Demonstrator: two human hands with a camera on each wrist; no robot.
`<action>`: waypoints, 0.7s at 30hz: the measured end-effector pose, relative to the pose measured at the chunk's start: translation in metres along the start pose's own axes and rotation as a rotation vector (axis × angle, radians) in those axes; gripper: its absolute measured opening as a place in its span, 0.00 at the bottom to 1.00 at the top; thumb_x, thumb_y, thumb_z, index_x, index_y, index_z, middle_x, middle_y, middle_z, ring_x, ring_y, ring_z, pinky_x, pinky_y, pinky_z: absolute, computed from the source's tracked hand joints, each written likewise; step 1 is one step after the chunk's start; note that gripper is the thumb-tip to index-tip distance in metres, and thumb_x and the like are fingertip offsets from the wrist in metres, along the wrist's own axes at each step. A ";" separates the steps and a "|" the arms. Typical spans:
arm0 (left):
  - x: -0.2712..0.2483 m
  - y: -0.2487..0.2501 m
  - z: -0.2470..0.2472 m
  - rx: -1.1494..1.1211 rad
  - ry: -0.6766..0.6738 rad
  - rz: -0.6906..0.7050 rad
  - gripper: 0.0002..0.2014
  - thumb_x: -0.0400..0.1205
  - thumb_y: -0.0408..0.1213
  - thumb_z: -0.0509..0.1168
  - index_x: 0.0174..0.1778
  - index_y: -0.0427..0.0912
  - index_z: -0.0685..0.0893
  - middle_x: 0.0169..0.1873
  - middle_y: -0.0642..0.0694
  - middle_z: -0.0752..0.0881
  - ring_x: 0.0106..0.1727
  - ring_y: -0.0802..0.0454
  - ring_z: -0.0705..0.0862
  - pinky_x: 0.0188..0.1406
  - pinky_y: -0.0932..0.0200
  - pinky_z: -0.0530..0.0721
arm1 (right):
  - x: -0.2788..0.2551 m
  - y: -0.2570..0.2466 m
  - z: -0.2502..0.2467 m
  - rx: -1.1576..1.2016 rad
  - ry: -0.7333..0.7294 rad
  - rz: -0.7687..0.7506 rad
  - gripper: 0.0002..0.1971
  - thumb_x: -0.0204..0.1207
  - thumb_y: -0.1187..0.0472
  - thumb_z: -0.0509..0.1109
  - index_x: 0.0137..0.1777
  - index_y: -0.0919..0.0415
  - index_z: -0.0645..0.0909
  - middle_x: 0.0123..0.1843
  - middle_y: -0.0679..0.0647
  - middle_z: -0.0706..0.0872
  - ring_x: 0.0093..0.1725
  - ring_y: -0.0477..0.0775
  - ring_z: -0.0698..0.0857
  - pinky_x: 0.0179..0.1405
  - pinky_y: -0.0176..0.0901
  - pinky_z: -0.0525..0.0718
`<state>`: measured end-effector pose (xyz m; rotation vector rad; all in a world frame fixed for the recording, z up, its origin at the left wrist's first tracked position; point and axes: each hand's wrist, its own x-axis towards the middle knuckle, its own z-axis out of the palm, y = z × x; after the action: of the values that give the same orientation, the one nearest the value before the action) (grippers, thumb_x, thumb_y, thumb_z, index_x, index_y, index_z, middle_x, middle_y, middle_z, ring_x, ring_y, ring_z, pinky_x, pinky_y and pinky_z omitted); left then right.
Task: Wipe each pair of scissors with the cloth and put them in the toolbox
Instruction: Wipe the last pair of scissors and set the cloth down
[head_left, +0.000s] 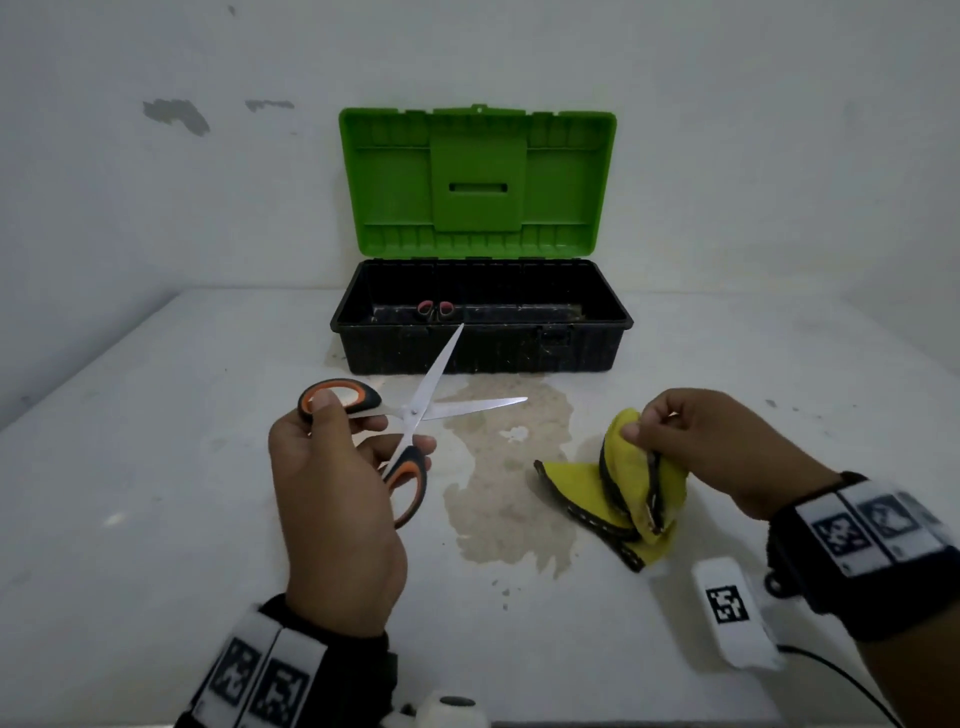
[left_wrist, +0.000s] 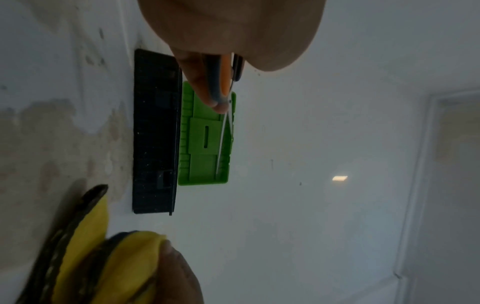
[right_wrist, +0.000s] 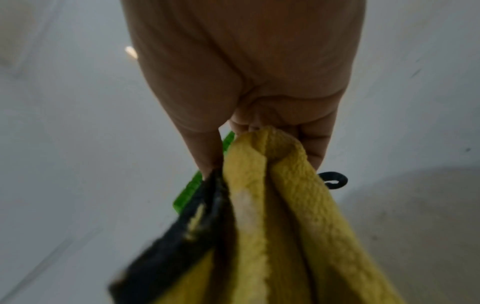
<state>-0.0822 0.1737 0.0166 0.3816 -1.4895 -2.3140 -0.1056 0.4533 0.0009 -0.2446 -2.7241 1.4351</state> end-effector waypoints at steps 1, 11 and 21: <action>-0.001 0.000 0.004 -0.005 0.000 -0.003 0.12 0.89 0.45 0.55 0.59 0.43 0.79 0.44 0.45 0.85 0.31 0.43 0.91 0.41 0.45 0.89 | 0.005 0.002 0.001 -0.076 -0.006 0.015 0.11 0.75 0.55 0.78 0.36 0.60 0.82 0.27 0.50 0.83 0.29 0.48 0.77 0.30 0.38 0.72; -0.004 0.000 0.027 -0.122 -0.038 -0.115 0.12 0.86 0.36 0.63 0.65 0.42 0.78 0.45 0.45 0.88 0.42 0.45 0.94 0.37 0.54 0.88 | -0.013 -0.034 0.000 -0.449 0.172 -0.173 0.13 0.77 0.40 0.69 0.42 0.48 0.82 0.47 0.43 0.85 0.45 0.45 0.80 0.47 0.43 0.75; -0.012 -0.012 0.035 -0.216 -0.178 -0.247 0.05 0.85 0.32 0.62 0.53 0.38 0.82 0.45 0.40 0.90 0.50 0.46 0.92 0.47 0.48 0.89 | -0.056 -0.083 0.075 0.222 -0.174 -0.104 0.17 0.78 0.43 0.70 0.37 0.54 0.84 0.33 0.52 0.90 0.25 0.47 0.83 0.31 0.42 0.77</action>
<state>-0.0881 0.2118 0.0208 0.3231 -1.3126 -2.7361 -0.0693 0.3371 0.0280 0.0336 -2.6266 1.7856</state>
